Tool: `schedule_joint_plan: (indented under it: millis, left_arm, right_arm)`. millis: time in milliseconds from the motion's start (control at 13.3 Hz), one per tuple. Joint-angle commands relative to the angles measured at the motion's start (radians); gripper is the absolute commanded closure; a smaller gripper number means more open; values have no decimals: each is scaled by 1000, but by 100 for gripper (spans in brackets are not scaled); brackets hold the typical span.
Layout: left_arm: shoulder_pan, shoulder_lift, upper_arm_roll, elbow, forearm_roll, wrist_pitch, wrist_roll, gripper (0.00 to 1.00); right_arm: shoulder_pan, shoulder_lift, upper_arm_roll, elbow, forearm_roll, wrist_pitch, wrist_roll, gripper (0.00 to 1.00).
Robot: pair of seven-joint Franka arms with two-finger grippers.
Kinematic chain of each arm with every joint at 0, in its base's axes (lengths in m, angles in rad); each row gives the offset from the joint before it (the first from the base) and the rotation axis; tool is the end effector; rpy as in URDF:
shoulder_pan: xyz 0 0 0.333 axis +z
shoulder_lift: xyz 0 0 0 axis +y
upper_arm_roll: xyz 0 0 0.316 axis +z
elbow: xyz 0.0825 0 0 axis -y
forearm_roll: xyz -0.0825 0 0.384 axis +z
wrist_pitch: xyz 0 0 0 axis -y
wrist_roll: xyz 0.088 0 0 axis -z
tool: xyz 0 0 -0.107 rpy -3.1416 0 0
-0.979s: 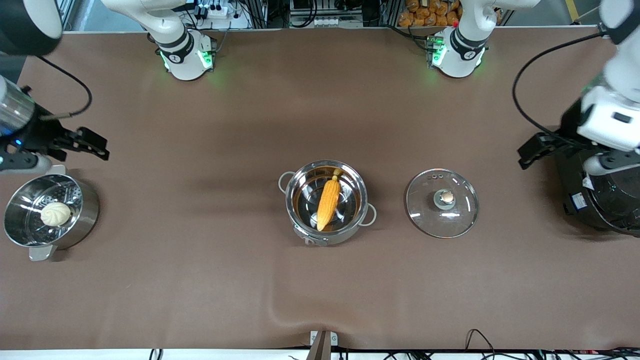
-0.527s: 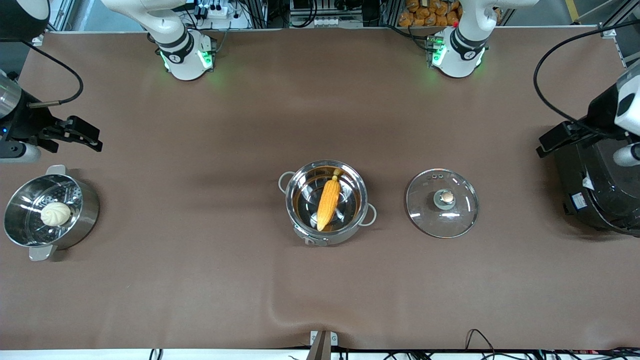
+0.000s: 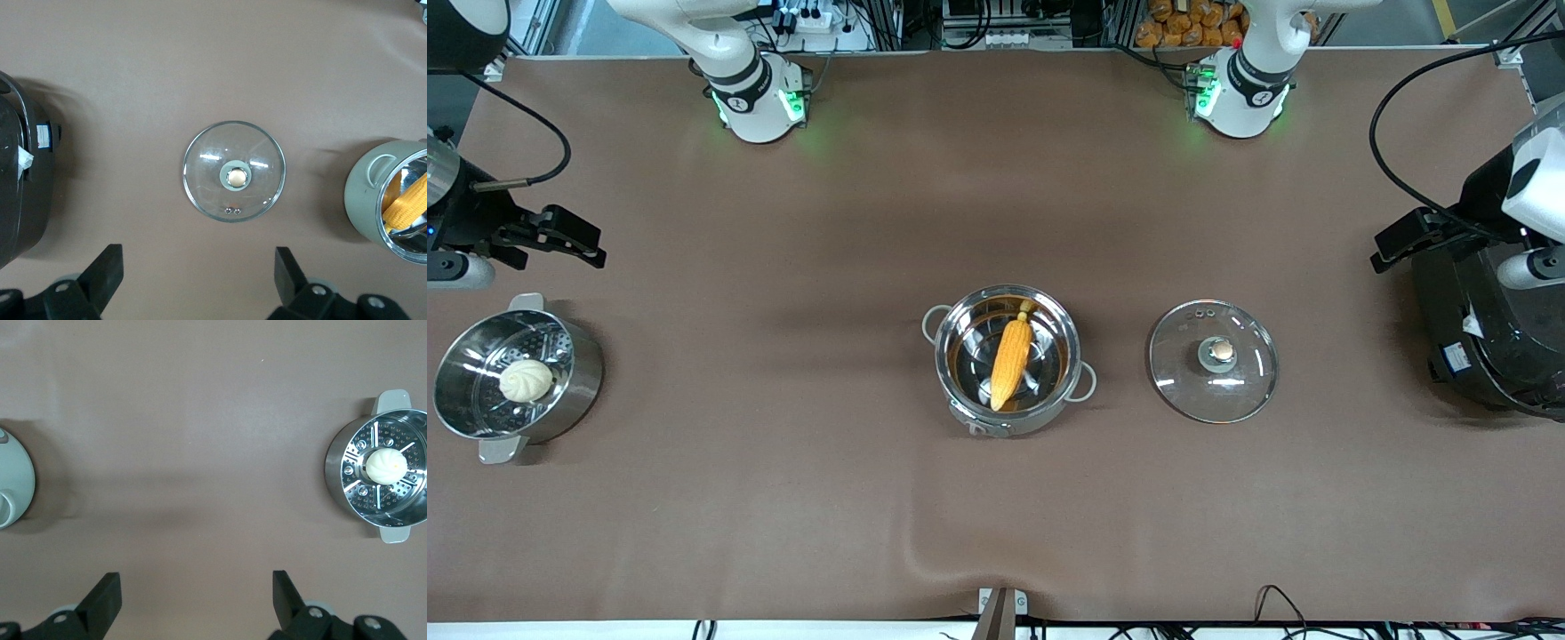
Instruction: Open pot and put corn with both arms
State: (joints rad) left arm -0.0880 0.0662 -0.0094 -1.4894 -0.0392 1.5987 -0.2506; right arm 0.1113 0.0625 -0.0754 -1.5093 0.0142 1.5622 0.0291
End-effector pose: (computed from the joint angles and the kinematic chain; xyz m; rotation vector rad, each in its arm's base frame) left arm 0.5753 -0.0601 0.6282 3.0853 0.2372 0.0550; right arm 0.5726 0.0235 0.6176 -3.1324 -0.0109 0.0152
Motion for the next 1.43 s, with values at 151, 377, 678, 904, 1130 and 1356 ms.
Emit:
schedule_joint_plan:
  millis: [151, 377, 678, 904, 1130, 1356]
  left_arm:
    - [24, -40, -30, -46, 51, 4, 83, 0]
    - [30, -42, -75, -46, 117, 4, 120, 0]
    - [37, -54, -78, -55, 111, 4, 120, 0]
    - [39, -71, -75, -71, 101, 9, 116, 0]
    - [39, -69, -72, -60, 99, 7, 113, 0]
    - [37, -68, -67, -55, 96, 7, 111, 0]
  right_arm:
    - [-53, 8, 19, 20, 75, -25, -21, 0]
    - [-50, 10, 19, 20, 58, -24, -26, 0]
    - [-47, 10, 23, 20, -20, -28, -26, 0]
    - [-47, 11, 23, 20, -13, -28, -25, 0]
    - [-53, 13, 23, 20, 33, -27, -25, 0]
    - [-50, 13, 22, 20, 46, -28, -28, 0]
